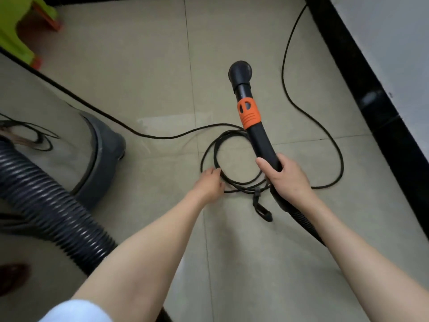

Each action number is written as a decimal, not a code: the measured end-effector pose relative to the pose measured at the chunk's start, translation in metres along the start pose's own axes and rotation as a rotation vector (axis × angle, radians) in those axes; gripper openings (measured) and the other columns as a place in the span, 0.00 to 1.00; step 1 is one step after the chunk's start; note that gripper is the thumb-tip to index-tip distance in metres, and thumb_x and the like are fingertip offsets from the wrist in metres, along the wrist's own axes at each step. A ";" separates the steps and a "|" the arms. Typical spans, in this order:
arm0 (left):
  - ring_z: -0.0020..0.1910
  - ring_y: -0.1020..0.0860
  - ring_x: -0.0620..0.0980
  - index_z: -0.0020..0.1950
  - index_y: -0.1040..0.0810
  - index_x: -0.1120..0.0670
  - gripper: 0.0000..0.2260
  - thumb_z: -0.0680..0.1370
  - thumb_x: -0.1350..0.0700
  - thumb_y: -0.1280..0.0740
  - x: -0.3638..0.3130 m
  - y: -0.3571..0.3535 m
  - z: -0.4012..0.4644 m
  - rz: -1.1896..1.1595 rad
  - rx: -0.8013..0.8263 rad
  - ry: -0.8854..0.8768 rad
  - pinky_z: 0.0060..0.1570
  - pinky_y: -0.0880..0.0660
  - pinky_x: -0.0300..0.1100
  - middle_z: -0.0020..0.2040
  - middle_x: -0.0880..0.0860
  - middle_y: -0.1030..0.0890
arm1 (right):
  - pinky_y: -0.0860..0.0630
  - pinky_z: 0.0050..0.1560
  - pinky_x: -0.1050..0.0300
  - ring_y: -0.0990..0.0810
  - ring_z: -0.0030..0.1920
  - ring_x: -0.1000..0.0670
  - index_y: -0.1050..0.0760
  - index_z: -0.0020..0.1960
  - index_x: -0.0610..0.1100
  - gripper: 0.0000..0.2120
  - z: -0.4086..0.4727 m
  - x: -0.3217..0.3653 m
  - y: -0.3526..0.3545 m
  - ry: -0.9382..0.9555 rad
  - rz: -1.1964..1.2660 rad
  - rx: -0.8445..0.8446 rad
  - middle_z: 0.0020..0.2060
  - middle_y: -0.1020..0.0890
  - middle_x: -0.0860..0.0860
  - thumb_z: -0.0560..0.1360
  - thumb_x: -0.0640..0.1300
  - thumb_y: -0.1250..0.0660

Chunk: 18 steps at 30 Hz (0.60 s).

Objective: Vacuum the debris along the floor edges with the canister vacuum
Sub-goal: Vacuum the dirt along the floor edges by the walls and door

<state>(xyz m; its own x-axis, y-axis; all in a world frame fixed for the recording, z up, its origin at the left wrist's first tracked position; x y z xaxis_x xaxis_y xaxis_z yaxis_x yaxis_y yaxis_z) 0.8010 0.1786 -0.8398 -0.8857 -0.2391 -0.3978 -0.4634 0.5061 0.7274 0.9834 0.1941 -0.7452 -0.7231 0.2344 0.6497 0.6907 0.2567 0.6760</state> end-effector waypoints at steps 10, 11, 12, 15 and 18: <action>0.72 0.38 0.54 0.74 0.39 0.60 0.22 0.81 0.57 0.42 -0.030 0.218 -0.201 -0.141 -0.273 -0.035 0.70 0.42 0.44 0.73 0.58 0.36 | 0.31 0.45 0.52 0.24 0.45 0.44 0.30 0.46 0.52 0.15 -0.109 0.192 0.102 0.084 -0.101 0.056 0.36 0.23 0.53 0.76 0.64 0.39; 0.72 0.38 0.54 0.74 0.39 0.60 0.22 0.81 0.57 0.42 -0.030 0.243 -0.226 -0.148 -0.303 -0.029 0.70 0.42 0.44 0.72 0.58 0.35 | 0.32 0.44 0.52 0.24 0.45 0.44 0.31 0.45 0.51 0.15 -0.121 0.219 0.116 0.094 -0.092 0.055 0.36 0.23 0.53 0.76 0.64 0.39; 0.72 0.37 0.54 0.74 0.38 0.60 0.21 0.81 0.57 0.42 -0.030 0.266 -0.250 -0.157 -0.334 -0.023 0.70 0.42 0.44 0.72 0.58 0.34 | 0.33 0.44 0.53 0.24 0.45 0.44 0.31 0.45 0.52 0.15 -0.132 0.244 0.128 0.105 -0.085 0.060 0.37 0.23 0.53 0.76 0.64 0.39; 0.70 0.35 0.55 0.72 0.36 0.61 0.20 0.81 0.57 0.41 -0.024 0.336 -0.319 -0.199 -0.441 0.039 0.69 0.40 0.45 0.70 0.58 0.32 | 0.32 0.45 0.52 0.23 0.46 0.43 0.32 0.47 0.52 0.16 -0.164 0.322 0.156 0.167 -0.101 0.109 0.39 0.21 0.51 0.76 0.64 0.40; 0.65 0.30 0.57 0.69 0.31 0.61 0.18 0.80 0.58 0.39 -0.012 0.400 -0.374 -0.165 -0.575 0.083 0.64 0.34 0.48 0.65 0.58 0.28 | 0.28 0.48 0.49 0.23 0.47 0.41 0.30 0.49 0.48 0.18 -0.191 0.388 0.172 0.208 -0.118 0.145 0.40 0.21 0.48 0.76 0.63 0.39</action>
<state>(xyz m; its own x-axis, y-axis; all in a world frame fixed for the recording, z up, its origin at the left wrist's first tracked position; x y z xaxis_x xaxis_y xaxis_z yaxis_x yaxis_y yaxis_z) 0.6158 0.0735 -0.3352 -0.7891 -0.3520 -0.5033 -0.5152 -0.0667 0.8544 0.8229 0.1507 -0.3104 -0.7709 0.0016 0.6369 0.5826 0.4059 0.7041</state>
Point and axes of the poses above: each hand's wrist, its own z-axis towards the middle knuckle, its own y-axis out of the back of the hand, x = y × z, the point moved 7 cm from there along z, towards the middle knuckle
